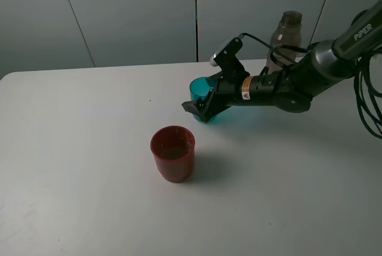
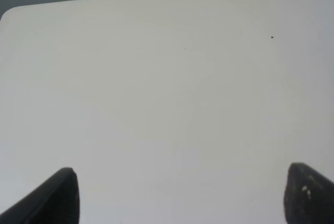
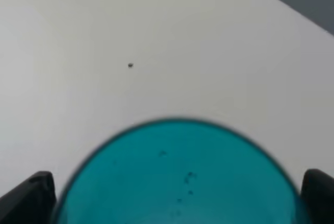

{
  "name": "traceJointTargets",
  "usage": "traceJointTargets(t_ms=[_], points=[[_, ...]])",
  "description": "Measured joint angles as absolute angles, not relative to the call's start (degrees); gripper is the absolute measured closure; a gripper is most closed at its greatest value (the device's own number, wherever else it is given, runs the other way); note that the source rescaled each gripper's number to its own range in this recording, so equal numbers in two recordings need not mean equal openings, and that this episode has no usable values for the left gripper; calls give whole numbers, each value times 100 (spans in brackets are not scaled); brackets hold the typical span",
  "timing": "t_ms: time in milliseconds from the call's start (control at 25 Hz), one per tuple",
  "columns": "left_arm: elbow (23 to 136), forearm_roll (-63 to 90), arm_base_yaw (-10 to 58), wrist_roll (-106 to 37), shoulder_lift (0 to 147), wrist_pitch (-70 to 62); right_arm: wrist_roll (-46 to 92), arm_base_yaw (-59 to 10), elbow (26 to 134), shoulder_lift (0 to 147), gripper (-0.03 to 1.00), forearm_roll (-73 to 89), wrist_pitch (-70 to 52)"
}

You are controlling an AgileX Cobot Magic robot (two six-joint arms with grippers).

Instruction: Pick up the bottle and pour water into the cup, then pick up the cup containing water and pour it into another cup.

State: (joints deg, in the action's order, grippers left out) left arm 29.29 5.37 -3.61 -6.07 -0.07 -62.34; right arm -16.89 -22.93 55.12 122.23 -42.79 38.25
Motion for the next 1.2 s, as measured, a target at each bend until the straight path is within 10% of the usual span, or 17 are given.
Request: traceJointTargets(t_ms=[680, 1200], points=[[2929, 537, -361, -607, -7, -6234, -7079, -2283, 4770, 9811, -3, -6394, 2679], [2929, 537, -361, -607, -7, -6234, -1862, -2183, 3484, 6945, -3, -354, -1100]])
